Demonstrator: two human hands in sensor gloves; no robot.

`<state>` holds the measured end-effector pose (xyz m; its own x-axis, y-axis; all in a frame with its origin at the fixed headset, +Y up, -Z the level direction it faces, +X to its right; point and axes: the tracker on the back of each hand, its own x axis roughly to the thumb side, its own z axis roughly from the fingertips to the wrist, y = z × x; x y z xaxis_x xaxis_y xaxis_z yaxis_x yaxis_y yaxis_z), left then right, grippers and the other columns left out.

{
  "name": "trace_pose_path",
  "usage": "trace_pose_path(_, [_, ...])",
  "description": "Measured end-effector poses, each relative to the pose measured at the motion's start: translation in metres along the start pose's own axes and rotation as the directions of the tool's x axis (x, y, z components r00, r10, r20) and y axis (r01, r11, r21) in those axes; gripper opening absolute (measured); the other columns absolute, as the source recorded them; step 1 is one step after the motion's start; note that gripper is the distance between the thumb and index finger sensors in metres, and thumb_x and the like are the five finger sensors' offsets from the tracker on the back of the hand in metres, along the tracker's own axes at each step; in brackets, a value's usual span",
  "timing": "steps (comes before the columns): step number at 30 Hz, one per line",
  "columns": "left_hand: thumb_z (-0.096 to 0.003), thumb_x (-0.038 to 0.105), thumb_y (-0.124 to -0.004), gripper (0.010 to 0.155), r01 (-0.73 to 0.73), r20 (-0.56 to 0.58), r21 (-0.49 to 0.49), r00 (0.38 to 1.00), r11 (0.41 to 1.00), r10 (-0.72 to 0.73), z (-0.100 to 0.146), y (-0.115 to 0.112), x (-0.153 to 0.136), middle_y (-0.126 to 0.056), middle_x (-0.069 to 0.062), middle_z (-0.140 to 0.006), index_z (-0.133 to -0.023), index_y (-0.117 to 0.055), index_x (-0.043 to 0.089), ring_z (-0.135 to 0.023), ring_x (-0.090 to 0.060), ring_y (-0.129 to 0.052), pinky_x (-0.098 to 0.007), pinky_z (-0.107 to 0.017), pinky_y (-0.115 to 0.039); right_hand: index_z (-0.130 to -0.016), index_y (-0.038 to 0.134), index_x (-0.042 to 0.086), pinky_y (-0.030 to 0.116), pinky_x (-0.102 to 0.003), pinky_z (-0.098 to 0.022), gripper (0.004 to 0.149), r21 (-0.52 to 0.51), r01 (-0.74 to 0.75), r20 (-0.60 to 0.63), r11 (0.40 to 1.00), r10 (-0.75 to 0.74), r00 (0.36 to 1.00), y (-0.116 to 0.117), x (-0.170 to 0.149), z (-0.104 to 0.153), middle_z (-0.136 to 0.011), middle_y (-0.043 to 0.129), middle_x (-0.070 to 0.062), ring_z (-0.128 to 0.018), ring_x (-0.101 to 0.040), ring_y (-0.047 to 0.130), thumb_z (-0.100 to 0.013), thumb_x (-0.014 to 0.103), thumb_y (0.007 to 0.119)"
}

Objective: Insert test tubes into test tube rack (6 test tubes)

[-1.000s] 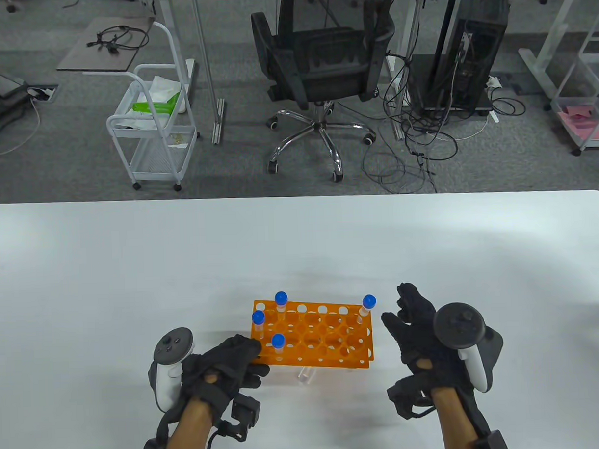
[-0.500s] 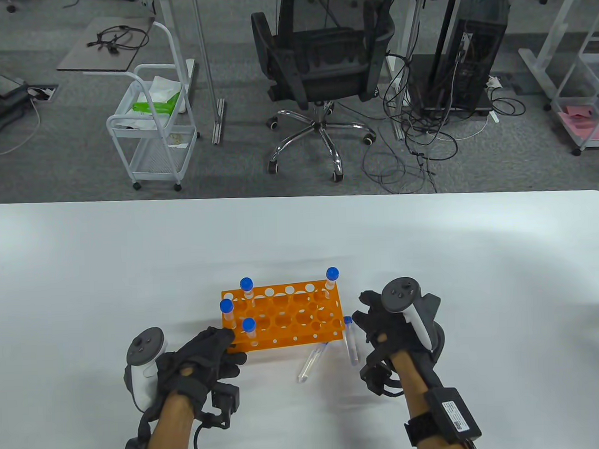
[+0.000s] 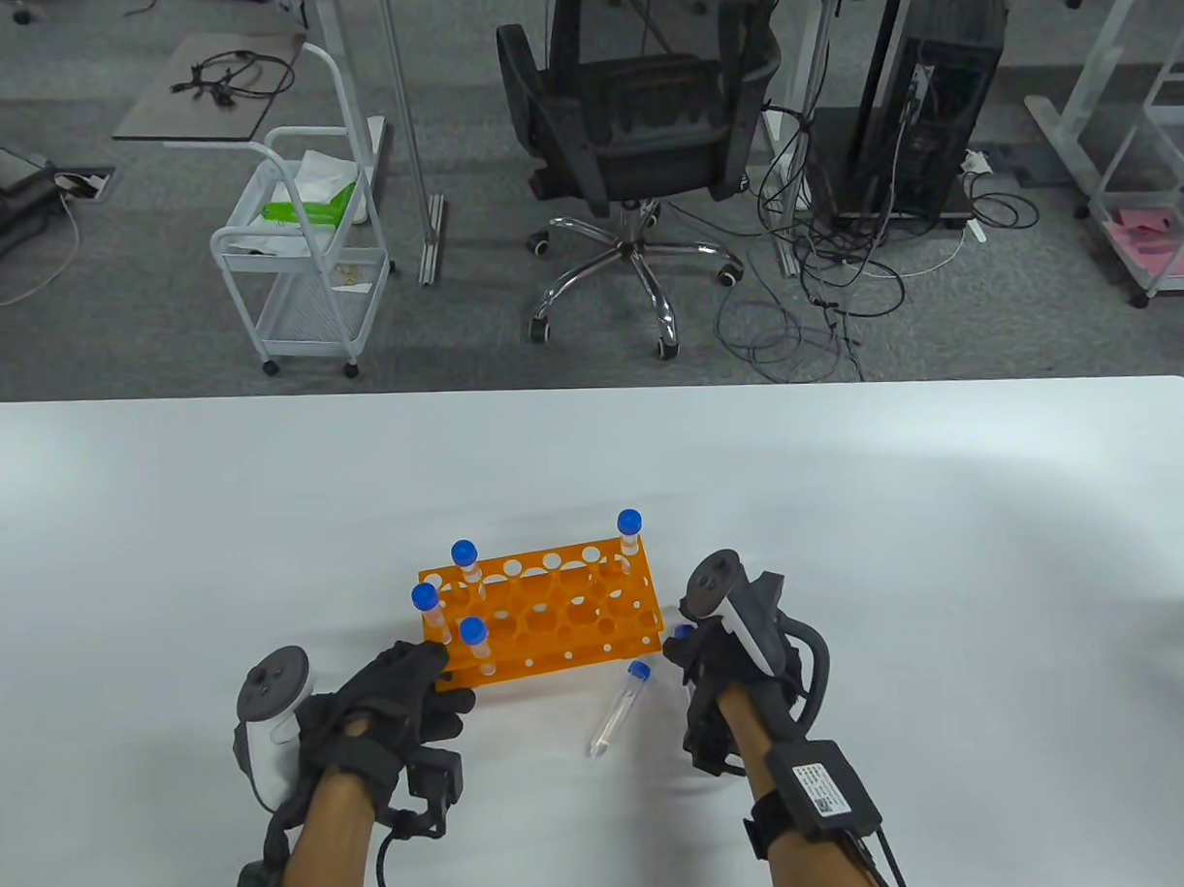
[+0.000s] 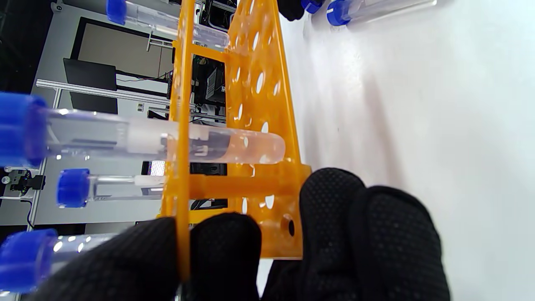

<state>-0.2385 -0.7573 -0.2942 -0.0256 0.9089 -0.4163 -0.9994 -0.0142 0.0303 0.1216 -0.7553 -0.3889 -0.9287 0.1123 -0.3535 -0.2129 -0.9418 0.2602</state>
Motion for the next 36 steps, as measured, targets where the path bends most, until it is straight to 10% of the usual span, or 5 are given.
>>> trace_pose_path(36, [-0.0434,0.049,-0.078,0.042,0.027,0.009,-0.015,1.0,1.0,-0.027,0.003,-0.007,-0.002,-0.082,-0.024,-0.092,-0.071,-0.084,0.018,-0.069,-0.032,-0.099,-0.043,-0.043,-0.091,-0.093,0.066,0.033,0.083,-0.04,-0.049,0.06,-0.029,0.518,0.322,0.855,-0.482,0.815,-0.067,-0.052,0.063,-0.091,0.082,0.007,-0.072,-0.021,0.094,-0.039,0.041,0.093])
